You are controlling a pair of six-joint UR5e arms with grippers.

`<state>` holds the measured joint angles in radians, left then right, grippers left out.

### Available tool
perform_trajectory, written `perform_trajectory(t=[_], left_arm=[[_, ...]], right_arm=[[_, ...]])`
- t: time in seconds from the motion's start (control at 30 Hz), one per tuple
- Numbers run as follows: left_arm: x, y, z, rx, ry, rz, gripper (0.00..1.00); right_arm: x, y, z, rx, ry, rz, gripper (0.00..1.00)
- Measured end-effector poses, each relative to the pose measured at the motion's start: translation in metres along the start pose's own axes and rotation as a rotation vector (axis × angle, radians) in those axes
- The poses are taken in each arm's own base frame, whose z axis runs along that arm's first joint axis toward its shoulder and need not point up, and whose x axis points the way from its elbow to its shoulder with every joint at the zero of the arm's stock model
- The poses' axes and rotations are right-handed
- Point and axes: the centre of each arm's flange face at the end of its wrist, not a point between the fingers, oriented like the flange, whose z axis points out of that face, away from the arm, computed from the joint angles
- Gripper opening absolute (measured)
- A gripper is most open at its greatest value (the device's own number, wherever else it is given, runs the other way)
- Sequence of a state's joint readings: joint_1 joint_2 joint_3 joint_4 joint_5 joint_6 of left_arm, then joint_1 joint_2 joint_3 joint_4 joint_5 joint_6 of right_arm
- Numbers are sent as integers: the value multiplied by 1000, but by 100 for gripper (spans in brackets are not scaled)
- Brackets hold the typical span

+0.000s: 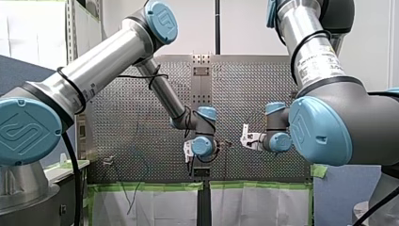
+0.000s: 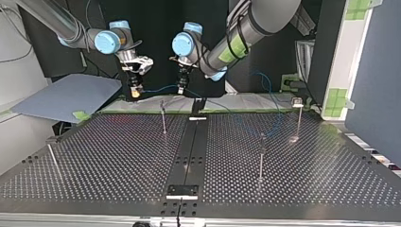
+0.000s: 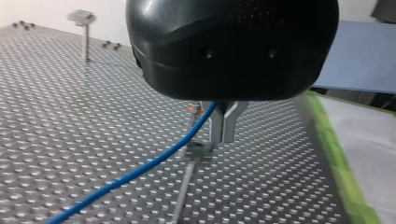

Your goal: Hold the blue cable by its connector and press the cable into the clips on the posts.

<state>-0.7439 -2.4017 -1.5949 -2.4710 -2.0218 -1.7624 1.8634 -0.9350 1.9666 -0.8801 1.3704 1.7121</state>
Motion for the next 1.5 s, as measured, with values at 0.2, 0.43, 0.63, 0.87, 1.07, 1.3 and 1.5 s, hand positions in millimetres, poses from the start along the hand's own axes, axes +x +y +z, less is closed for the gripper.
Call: perform_trajectory(t=[0.2,0.43,0.63,0.87,1.07,1.3,1.5], left_arm=[[11,-3,-7,-4,26,14,0],[13,-9,-12,5,31,0,0],[15,-18,-6,19,29,-28,0],[23,-26,9,25,30,-68,0],[6,-39,24,37,-8,-101,0],[-13,-54,38,84,-31,-135,0],[-24,-59,48,115,-47,-149,0]], right_arm=[[-13,4,9,16,-22,-3,0],[-20,14,17,7,-30,3,0],[-13,24,25,-2,-17,6,0],[-7,34,30,-9,-4,7,0],[0,42,36,-18,9,7,0],[8,53,43,-25,16,17,0],[13,59,48,-25,24,22,0]])
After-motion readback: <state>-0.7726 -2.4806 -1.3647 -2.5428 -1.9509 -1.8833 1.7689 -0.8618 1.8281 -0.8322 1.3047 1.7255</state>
